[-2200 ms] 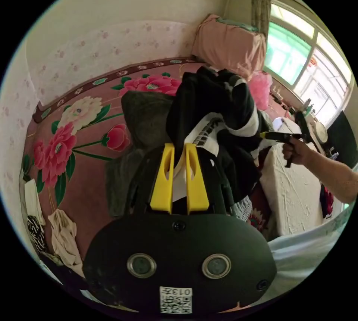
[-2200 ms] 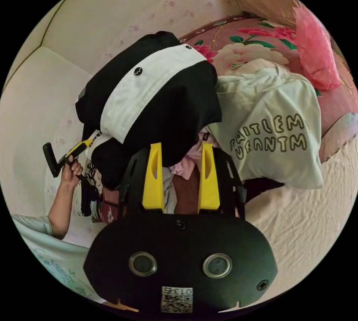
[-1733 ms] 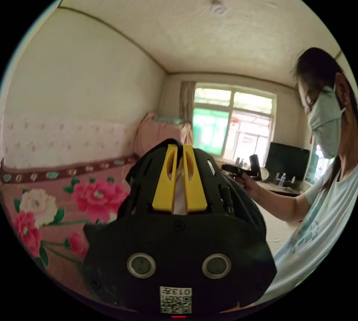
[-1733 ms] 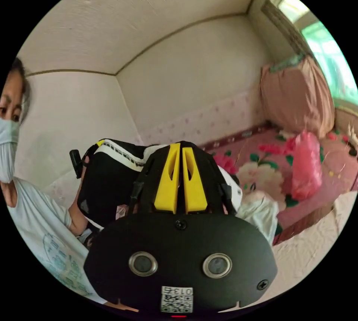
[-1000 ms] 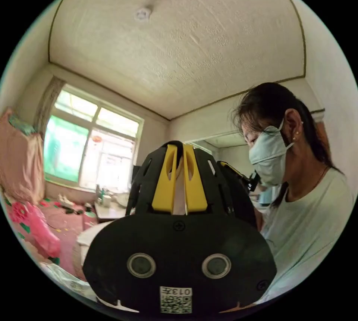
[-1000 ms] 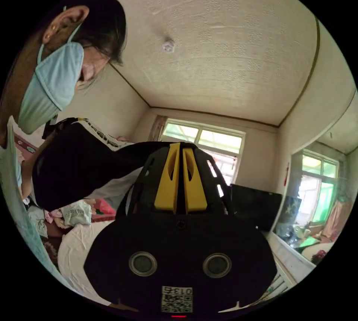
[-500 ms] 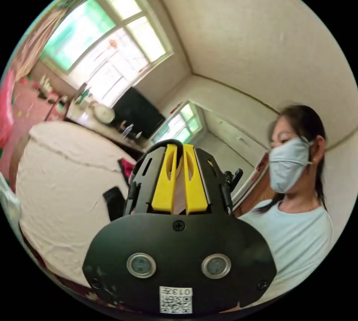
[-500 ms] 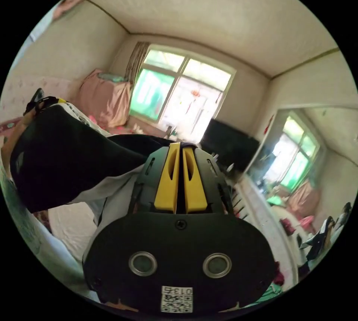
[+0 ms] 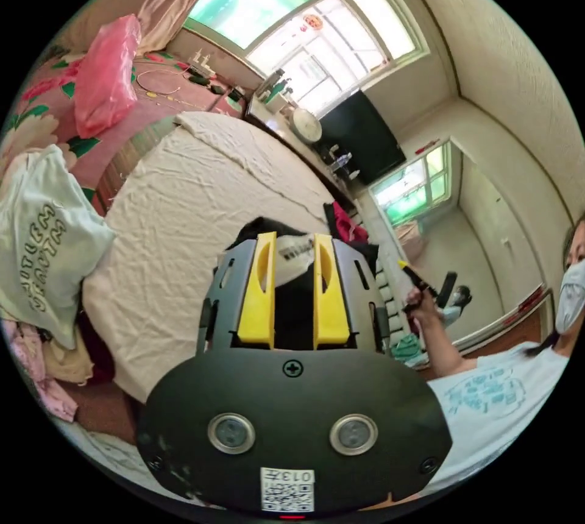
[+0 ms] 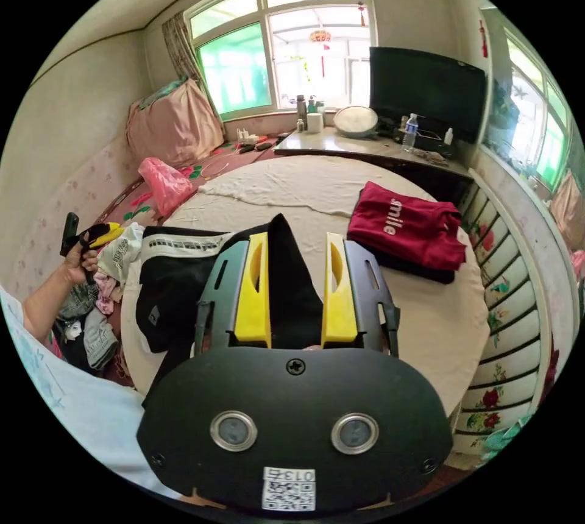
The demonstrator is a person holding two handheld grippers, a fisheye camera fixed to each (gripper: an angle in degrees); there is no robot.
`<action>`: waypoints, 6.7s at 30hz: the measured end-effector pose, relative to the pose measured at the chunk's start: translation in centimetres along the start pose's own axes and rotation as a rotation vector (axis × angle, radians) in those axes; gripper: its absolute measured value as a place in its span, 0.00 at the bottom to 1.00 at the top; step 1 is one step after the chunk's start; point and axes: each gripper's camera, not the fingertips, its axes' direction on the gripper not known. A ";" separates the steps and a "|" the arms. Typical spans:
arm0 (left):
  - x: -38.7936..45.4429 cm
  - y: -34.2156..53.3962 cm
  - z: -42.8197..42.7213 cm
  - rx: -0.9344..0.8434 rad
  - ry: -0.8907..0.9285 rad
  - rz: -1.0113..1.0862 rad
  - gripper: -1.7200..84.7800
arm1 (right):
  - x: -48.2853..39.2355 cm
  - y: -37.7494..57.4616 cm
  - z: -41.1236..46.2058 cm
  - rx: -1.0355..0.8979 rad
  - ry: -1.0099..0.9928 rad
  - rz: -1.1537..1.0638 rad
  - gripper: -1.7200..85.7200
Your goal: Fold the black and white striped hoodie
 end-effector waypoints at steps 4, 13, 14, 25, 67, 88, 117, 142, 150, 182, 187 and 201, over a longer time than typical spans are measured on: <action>6.2 5.3 2.1 -0.231 -0.185 0.243 0.22 | -3.2 6.0 -3.1 -0.072 0.077 -0.050 0.19; 17.0 13.9 15.2 -0.309 -0.709 0.735 0.20 | -13.3 13.0 4.4 -0.339 0.368 -0.270 0.10; 16.2 13.1 15.7 -0.345 -0.710 0.713 0.14 | -13.3 12.9 4.7 -0.361 0.383 -0.281 0.07; 16.8 0.5 -8.5 0.052 -0.352 0.575 0.03 | -7.2 3.6 -11.8 0.068 0.499 0.046 0.03; 9.2 -4.5 -28.3 0.224 0.436 0.590 0.03 | -8.8 2.4 -45.1 0.753 0.916 0.143 0.03; 4.7 4.6 -5.3 -0.408 0.289 0.301 0.12 | -28.0 -5.2 1.5 -0.135 -0.505 -0.673 0.07; 9.0 -22.4 -1.9 -0.085 0.256 0.220 0.03 | -18.7 5.0 -4.7 -0.268 -0.023 -0.098 0.04; 10.2 -11.7 -21.0 0.299 0.378 0.519 0.03 | -25.1 8.1 -4.4 0.086 0.787 -0.653 0.03; -7.0 2.0 -10.3 0.040 0.225 0.039 0.04 | -25.8 19.9 7.0 -0.256 0.656 -0.749 0.05; 14.7 -1.7 -12.8 -0.083 -0.130 0.584 0.26 | 10.0 1.5 -8.8 -0.045 -0.304 0.149 0.02; 17.3 -0.4 2.7 -0.448 -0.091 0.768 0.27 | 6.7 3.8 -20.1 0.130 -0.340 0.071 0.02; 17.3 3.2 2.3 -1.007 0.172 0.872 0.03 | 4.3 23.4 -18.1 -0.684 -0.390 0.311 0.03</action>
